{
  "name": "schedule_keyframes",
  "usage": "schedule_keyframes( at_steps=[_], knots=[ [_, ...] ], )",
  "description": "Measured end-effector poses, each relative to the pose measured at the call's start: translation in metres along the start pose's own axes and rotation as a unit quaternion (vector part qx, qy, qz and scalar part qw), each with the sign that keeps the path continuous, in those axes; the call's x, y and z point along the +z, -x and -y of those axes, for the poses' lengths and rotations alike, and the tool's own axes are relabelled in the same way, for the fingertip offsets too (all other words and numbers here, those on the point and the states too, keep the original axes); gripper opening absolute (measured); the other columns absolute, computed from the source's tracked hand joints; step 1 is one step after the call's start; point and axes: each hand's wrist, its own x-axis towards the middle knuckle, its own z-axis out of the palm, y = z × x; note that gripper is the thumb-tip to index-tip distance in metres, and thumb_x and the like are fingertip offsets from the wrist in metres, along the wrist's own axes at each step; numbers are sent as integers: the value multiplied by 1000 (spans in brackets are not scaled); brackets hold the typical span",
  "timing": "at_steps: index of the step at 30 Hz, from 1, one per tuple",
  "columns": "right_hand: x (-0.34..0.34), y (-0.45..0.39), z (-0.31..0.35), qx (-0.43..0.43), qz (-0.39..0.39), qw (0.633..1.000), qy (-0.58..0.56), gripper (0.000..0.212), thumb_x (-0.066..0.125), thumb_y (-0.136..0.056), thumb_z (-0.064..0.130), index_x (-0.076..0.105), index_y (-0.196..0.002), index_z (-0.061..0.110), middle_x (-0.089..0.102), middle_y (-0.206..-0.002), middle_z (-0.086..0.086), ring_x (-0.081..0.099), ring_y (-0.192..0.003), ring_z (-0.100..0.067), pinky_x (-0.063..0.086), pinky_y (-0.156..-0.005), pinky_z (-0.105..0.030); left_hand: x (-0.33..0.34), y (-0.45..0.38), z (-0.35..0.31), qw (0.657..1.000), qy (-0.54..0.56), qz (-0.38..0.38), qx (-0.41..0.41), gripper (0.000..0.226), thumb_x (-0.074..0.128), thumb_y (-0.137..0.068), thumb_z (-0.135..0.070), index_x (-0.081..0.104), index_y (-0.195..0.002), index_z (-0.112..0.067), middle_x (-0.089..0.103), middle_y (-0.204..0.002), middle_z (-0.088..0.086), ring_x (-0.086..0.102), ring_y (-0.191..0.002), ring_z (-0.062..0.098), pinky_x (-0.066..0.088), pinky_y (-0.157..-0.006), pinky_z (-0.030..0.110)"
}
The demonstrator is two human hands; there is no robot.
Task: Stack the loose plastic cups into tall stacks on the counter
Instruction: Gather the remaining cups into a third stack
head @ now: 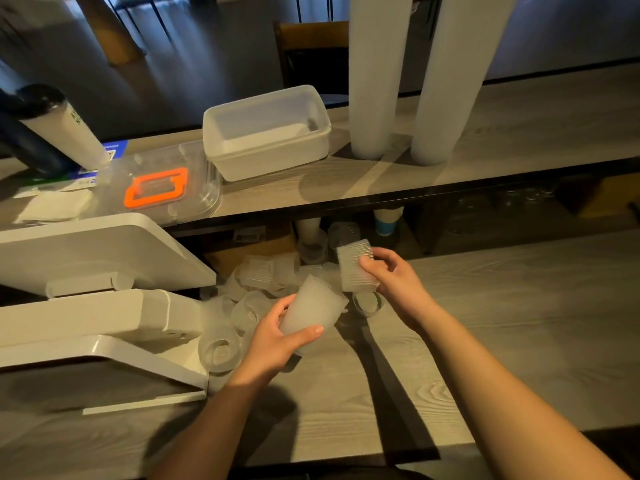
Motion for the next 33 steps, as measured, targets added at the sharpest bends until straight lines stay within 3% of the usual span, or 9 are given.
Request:
schedule_keyframes(
  at_steps=[4,9,13,17,19,22,24,28,33],
  knots=[
    [12,9,0,-20,20,998,56,54,74,-84,45,60,-132,26,66,-123,9,60,-117,-11,48,-103,-34,-2,9,-1,1000,-11,-5,9,70,87,-71,-36,51,-131,-36,56,-124,-8,59,-108,13,55,-67,20],
    [22,22,6,-52,36,993,98,54,76,-83,43,59,-133,30,60,-125,14,55,-116,-3,47,-100,-29,-3,21,-3,999,-23,4,32,68,85,-75,-27,48,-132,-37,53,-123,-12,58,-106,12,54,-65,17],
    [32,32,8,-69,55,988,127,54,74,-86,42,57,-135,28,58,-124,13,53,-114,-1,46,-90,-21,-2,26,-3,999,-10,11,36,68,85,-75,-28,48,-132,-39,54,-123,-10,60,-105,15,57,-67,21],
    [56,44,-3,-73,69,982,163,53,59,-94,48,50,-140,23,51,-133,5,49,-123,-7,39,-104,-26,-2,27,-3,999,2,-7,39,71,87,-72,-33,50,-133,-37,56,-121,-9,62,-104,15,60,-72,30],
    [61,47,-8,-50,95,980,167,59,45,-97,56,46,-144,21,45,-142,3,42,-132,-10,31,-108,-25,-2,26,0,999,-12,-19,41,69,87,-73,-29,50,-132,-34,56,-121,-10,61,-105,13,60,-76,31],
    [60,41,-20,-8,112,985,128,94,34,-80,87,39,-152,27,37,-156,8,31,-144,-9,22,-121,-36,-3,26,5,999,2,-25,28,64,85,-75,-23,50,-128,-34,57,-119,-10,60,-105,12,58,-73,26],
    [55,31,-28,9,76,993,95,94,36,-78,87,39,-151,28,41,-155,7,36,-142,-10,25,-121,-40,-3,25,7,999,17,-28,15,61,83,-77,-21,49,-126,-35,57,-118,-10,60,-104,13,56,-70,23],
    [30,1,-52,29,-38,991,125,57,48,-97,58,50,-140,21,57,-133,1,52,-127,-20,43,-105,-37,-6,20,10,999,15,-30,0,61,82,-77,-26,48,-126,-37,55,-121,-8,59,-106,15,56,-72,25],
    [0,-29,-89,68,-119,951,277,96,78,-75,57,35,-151,18,38,-153,-9,39,-140,-29,42,-111,-50,-10,13,11,999,14,-35,-13,64,83,-77,-27,47,-129,-35,54,-122,-7,58,-108,17,56,-72,27]
  ],
)
